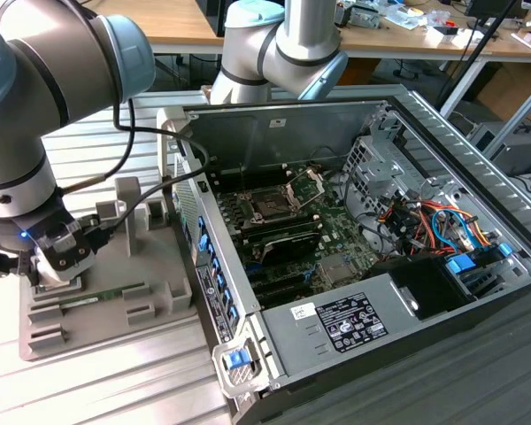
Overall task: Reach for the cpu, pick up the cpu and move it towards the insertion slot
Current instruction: 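Pick up the cpu and move it towards the insertion slot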
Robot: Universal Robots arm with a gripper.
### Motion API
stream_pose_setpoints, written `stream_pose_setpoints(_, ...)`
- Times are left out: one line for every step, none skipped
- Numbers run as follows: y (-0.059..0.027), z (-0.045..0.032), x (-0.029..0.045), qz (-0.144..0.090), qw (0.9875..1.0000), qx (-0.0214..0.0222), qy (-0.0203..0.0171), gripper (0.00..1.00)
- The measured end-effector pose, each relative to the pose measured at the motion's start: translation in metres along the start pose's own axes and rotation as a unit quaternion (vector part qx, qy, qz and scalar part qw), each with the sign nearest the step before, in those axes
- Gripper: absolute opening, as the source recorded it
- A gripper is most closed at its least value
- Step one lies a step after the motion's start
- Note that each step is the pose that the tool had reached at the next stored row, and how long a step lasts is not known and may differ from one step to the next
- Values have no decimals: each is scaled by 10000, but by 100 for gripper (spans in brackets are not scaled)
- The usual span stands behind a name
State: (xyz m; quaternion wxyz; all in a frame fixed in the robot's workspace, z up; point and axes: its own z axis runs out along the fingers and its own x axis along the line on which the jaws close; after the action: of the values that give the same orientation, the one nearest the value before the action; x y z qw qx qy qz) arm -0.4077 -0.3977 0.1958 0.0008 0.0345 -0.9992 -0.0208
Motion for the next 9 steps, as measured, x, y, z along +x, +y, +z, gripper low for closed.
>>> stream_pose_setpoints(0,-6,0,0,10000,0,0,55)
stream_pose_setpoints(0,-9,0,0,10000,1,-1,55)
stream_pose_setpoints(0,-16,0,0,10000,0,0,55)
stream_pose_setpoints(1,-18,0,0,10000,0,0,55)
stream_pose_setpoints(1,-20,0,0,10000,0,0,55)
stream_pose_setpoints(1,-22,0,0,10000,0,0,55)
stream_pose_setpoints(1,-23,0,0,10000,0,0,55)
stream_pose_setpoints(1,-22,0,0,10000,0,0,55)
stream_pose_setpoints(1,-23,0,0,10000,0,0,55)
